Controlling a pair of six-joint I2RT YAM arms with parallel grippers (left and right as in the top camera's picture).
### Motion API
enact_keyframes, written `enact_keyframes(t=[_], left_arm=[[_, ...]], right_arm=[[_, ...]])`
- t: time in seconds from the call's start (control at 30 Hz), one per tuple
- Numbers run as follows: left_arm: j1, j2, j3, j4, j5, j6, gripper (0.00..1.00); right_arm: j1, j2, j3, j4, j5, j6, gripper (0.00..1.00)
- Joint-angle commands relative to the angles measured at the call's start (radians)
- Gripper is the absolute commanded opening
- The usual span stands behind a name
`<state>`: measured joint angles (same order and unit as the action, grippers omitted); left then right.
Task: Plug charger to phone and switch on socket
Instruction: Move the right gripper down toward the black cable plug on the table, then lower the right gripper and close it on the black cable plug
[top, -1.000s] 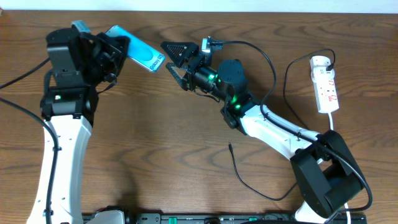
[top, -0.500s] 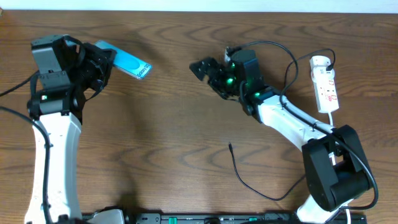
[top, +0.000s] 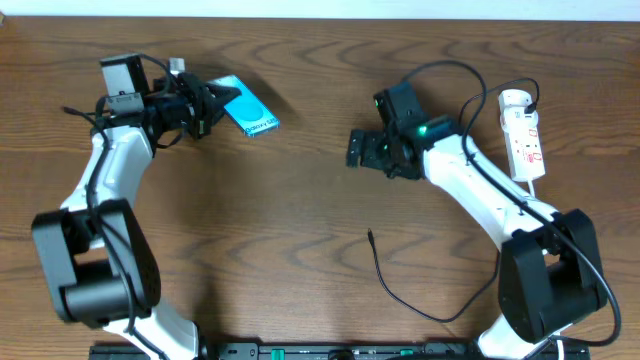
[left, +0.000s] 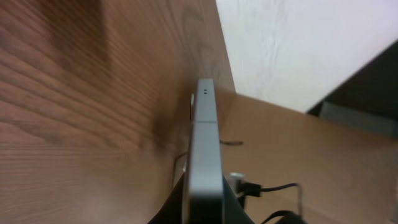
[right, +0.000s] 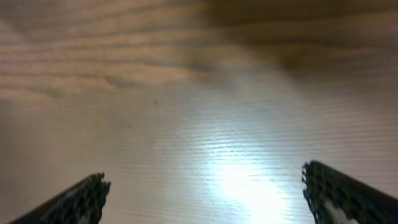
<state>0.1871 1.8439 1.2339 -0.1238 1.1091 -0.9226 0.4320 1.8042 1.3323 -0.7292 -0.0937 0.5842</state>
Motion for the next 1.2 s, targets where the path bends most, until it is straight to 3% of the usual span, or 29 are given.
enact_keyframes(t=[0.0, 0.23, 0.57, 0.83, 0.97, 1.03, 1.17], left_arm=[[0.003, 0.035, 0.007, 0.07, 0.215, 0.042, 0.07], [-0.006, 0.042, 0.007, 0.081, 0.306, 0.134, 0.07], [-0.05, 0.043, 0.006, 0.077, 0.276, 0.177, 0.08], [-0.054, 0.116, 0.006, 0.078, 0.369, 0.31, 0.07], [-0.054, 0.173, 0.006, 0.089, 0.394, 0.311, 0.07], [-0.054, 0.193, 0.006, 0.089, 0.402, 0.314, 0.07], [-0.055, 0.197, 0.006, 0.09, 0.402, 0.349, 0.07]], right_arm=[[-0.001, -0.039, 0.112, -0.135, 0.133, -0.126, 0.99], [0.029, -0.038, 0.145, -0.362, 0.14, -0.156, 0.96], [0.164, -0.038, 0.144, -0.549, 0.1, -0.155, 0.88], [0.25, -0.037, 0.064, -0.534, 0.121, -0.087, 0.85], [0.249, -0.037, -0.006, -0.495, 0.104, -0.078, 0.82], [0.249, -0.037, -0.041, -0.467, 0.089, -0.061, 0.75], [0.25, -0.037, -0.093, -0.407, 0.053, -0.061, 0.74]])
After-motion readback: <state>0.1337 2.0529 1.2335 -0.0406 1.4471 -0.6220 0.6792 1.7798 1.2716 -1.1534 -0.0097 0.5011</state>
